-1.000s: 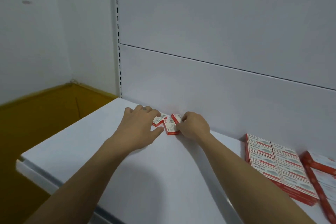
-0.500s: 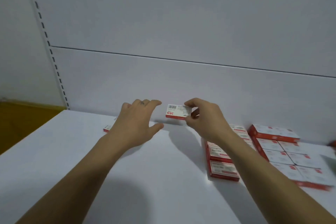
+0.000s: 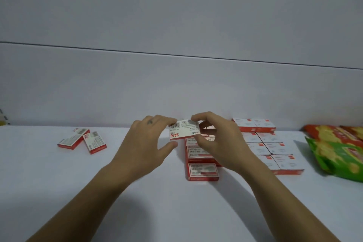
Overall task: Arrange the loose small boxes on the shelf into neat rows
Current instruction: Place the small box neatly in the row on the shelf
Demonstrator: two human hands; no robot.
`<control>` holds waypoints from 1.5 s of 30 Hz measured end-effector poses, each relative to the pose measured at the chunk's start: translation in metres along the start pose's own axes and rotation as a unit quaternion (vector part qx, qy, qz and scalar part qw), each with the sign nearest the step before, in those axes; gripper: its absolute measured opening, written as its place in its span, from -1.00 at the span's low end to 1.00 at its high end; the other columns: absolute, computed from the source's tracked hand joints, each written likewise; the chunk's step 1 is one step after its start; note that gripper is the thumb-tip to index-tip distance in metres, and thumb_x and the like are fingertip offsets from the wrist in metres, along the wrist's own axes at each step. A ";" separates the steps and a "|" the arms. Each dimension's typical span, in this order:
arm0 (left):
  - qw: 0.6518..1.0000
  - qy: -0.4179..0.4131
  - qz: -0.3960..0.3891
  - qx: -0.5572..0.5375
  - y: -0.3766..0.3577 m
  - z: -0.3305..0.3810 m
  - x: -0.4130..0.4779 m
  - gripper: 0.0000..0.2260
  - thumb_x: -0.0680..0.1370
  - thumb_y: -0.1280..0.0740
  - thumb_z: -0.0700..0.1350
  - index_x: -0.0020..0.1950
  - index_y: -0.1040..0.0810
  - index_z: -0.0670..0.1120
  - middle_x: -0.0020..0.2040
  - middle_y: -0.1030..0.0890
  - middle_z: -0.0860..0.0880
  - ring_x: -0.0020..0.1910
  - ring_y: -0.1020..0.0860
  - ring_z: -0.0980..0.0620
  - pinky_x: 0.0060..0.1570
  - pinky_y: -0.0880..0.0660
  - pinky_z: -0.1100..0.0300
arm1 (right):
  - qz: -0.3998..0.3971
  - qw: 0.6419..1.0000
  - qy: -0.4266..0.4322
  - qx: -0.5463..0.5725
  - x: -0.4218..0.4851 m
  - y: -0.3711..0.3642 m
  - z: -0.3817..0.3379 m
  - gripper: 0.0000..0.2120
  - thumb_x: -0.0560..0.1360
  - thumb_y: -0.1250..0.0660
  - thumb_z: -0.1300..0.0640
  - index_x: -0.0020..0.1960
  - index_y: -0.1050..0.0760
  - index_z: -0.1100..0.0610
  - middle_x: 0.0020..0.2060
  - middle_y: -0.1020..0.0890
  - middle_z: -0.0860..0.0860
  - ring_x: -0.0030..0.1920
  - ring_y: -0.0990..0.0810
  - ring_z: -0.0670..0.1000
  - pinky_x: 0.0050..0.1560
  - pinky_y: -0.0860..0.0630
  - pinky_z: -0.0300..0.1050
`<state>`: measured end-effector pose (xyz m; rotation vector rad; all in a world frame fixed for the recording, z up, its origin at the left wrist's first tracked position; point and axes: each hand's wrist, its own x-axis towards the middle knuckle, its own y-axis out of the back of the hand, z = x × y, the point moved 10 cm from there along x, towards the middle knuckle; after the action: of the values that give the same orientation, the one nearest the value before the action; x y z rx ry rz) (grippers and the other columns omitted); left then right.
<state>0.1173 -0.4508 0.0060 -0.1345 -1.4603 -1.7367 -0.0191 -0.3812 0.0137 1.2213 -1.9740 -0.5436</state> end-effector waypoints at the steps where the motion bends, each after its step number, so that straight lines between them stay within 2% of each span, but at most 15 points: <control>1: 1.000 -0.004 0.002 -0.005 -0.001 0.000 -0.002 -0.61 0.45 -0.39 0.04 0.26 -0.49 0.05 0.17 -0.58 0.08 0.09 -0.50 0.04 0.04 -0.35 0.20 | 0.005 1.000 0.000 0.018 -0.002 -0.002 0.002 -0.66 0.45 -0.42 0.23 0.13 -0.50 -0.10 -0.02 -0.59 -0.26 0.01 -0.58 -0.25 0.08 -0.55 -0.28; 5: 0.999 -0.001 0.009 -0.039 -0.003 -0.002 -0.007 -0.68 0.47 -0.36 0.00 0.22 -0.52 0.06 0.15 -0.58 0.11 0.09 -0.49 0.09 0.05 -0.44 0.17 | 0.026 0.997 -0.008 0.078 -0.011 -0.008 0.011 -0.65 0.46 -0.42 0.24 0.14 -0.49 -0.10 0.00 -0.61 -0.26 0.02 -0.60 -0.22 0.08 -0.56 -0.24; 8: 0.997 0.008 0.005 -0.073 -0.004 -0.004 -0.011 -0.70 0.46 -0.33 0.03 0.19 -0.54 0.07 0.15 -0.58 0.13 0.11 -0.49 0.12 0.10 -0.46 0.17 | 0.023 0.996 -0.004 0.087 -0.018 -0.013 0.014 -0.55 0.45 -0.43 0.25 0.22 -0.44 -0.13 0.13 -0.58 -0.17 0.08 -0.58 -0.21 0.11 -0.54 -0.26; 12: 0.991 0.049 0.000 -0.126 -0.002 -0.012 -0.015 -0.74 0.47 -0.34 0.07 0.15 -0.55 0.12 0.08 -0.55 0.26 0.06 -0.48 0.22 0.01 -0.43 0.39 | 0.008 0.997 0.026 0.077 -0.024 -0.021 0.009 -0.42 0.42 -0.44 0.28 0.35 -0.37 -0.07 0.28 -0.44 -0.14 0.16 -0.52 -0.20 0.17 -0.50 -0.28; 15: 0.957 0.147 0.008 -0.250 -0.004 -0.024 -0.017 -0.90 0.53 -0.32 0.01 0.01 -0.59 0.07 -0.11 -0.62 0.24 -0.05 -0.56 0.20 -0.11 -0.45 0.44 | 0.015 0.998 0.045 0.029 -0.025 -0.020 0.004 -0.39 0.43 -0.46 0.16 0.39 -0.32 -0.11 0.29 -0.43 -0.18 0.15 -0.53 -0.18 0.18 -0.50 -0.21; 16: 0.937 0.184 0.006 -0.296 -0.007 -0.029 -0.018 -0.89 0.55 -0.29 -0.02 -0.04 -0.60 0.01 -0.15 -0.65 0.19 -0.11 -0.59 0.17 -0.14 -0.47 0.41 | 0.017 0.998 0.050 0.025 -0.025 -0.019 0.002 -0.38 0.43 -0.46 0.14 0.40 -0.31 -0.14 0.27 -0.44 -0.20 0.13 -0.54 -0.19 0.16 -0.51 -0.21; 18: 0.901 0.243 -0.009 -0.361 -0.015 -0.034 -0.021 -0.79 0.58 -0.24 -0.05 -0.12 -0.60 -0.12 -0.24 -0.67 0.13 -0.26 -0.61 0.18 -0.26 -0.47 0.40 | 0.012 0.998 0.053 0.033 -0.028 -0.019 0.000 -0.36 0.43 -0.46 0.13 0.39 -0.27 -0.21 0.21 -0.46 -0.26 0.07 -0.54 -0.24 0.08 -0.49 -0.35; 21: 0.886 0.282 -0.025 -0.368 -0.023 -0.037 -0.026 -0.71 0.59 -0.23 -0.01 -0.15 -0.61 -0.16 -0.31 -0.67 0.08 -0.43 -0.51 0.19 -0.37 -0.42 0.40 | -0.007 0.998 0.051 0.030 -0.030 -0.023 -0.002 -0.35 0.42 -0.47 0.10 0.36 -0.25 -0.28 0.15 -0.47 -0.32 0.07 -0.52 -0.27 0.05 -0.43 -0.47; 26: 0.877 0.304 -0.045 -0.369 -0.034 -0.043 -0.030 -0.68 0.58 -0.20 0.09 -0.13 -0.64 -0.07 -0.21 -0.68 -0.11 -0.39 -0.52 0.10 -0.27 -0.49 0.22 | 0.002 0.997 0.071 0.006 -0.030 -0.025 -0.004 -0.42 0.40 -0.48 0.02 0.36 -0.36 -0.15 0.17 -0.47 -0.24 0.06 -0.52 -0.22 0.07 -0.46 -0.40; 29: 0.875 0.296 -0.049 -0.379 -0.034 -0.038 -0.030 -0.65 0.54 -0.19 0.15 -0.13 -0.65 -0.05 -0.22 -0.67 -0.12 -0.37 -0.52 0.08 -0.23 -0.50 0.15 | 0.019 0.996 0.084 -0.010 -0.029 -0.021 -0.007 -0.51 0.38 -0.44 -0.01 0.29 -0.48 -0.05 0.09 -0.54 -0.18 0.01 -0.51 -0.22 0.06 -0.48 -0.33; 32: 0.865 0.291 -0.043 -0.406 -0.033 -0.031 -0.029 -0.62 0.46 -0.18 0.19 -0.09 -0.65 -0.05 -0.24 -0.67 -0.09 -0.35 -0.53 0.07 -0.22 -0.52 0.15 | 0.048 0.995 0.085 -0.002 -0.030 -0.016 -0.008 -0.59 0.34 -0.45 0.02 0.18 -0.56 0.03 -0.01 -0.56 -0.15 -0.04 -0.52 -0.22 0.01 -0.44 -0.37; 36: 0.801 0.292 -0.058 -0.519 -0.047 -0.018 -0.030 -0.60 0.41 -0.28 0.10 0.06 -0.59 -0.17 -0.16 -0.67 -0.11 -0.20 -0.60 -0.02 -0.06 -0.58 0.08 | 0.120 0.990 0.061 0.042 -0.031 -0.001 -0.005 -0.64 0.31 -0.48 0.05 0.09 -0.56 0.01 -0.04 -0.60 -0.13 -0.05 -0.57 -0.18 -0.03 -0.48 -0.36; 39: 0.780 0.291 -0.084 -0.547 -0.056 -0.006 -0.032 -0.65 0.40 -0.32 0.02 0.08 -0.59 -0.15 -0.05 -0.69 -0.07 -0.06 -0.65 -0.05 -0.01 -0.60 0.09 | 0.153 0.985 0.037 0.064 -0.032 0.005 0.000 -0.62 0.30 -0.53 0.06 0.08 -0.54 -0.03 -0.05 -0.60 -0.13 -0.05 -0.60 -0.17 -0.07 -0.52 -0.36; 43: 0.742 0.316 -0.043 -0.589 -0.056 -0.005 -0.033 -0.78 0.46 -0.35 -0.15 0.06 -0.58 -0.20 -0.05 -0.69 -0.10 -0.04 -0.66 -0.08 -0.04 -0.61 0.12 | 0.131 0.988 -0.001 0.083 -0.032 -0.005 0.002 -0.58 0.27 -0.60 0.06 0.03 -0.48 -0.09 -0.06 -0.60 -0.15 -0.06 -0.59 -0.19 -0.11 -0.50 -0.39; 45: 0.745 0.324 -0.027 -0.583 -0.055 -0.008 -0.034 -0.84 0.51 -0.32 -0.22 0.06 -0.57 -0.22 -0.06 -0.70 -0.12 -0.07 -0.67 -0.10 -0.06 -0.61 0.09 | 0.100 0.988 -0.033 0.115 -0.031 -0.014 0.008 -0.53 0.20 -0.63 0.05 -0.03 -0.44 -0.10 -0.13 -0.60 -0.17 -0.11 -0.59 -0.18 -0.16 -0.49 -0.41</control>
<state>0.1071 -0.4421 -0.0573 -0.1114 0.2590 -2.1856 -0.0086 -0.3601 -0.0118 1.1354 -2.2341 -0.2631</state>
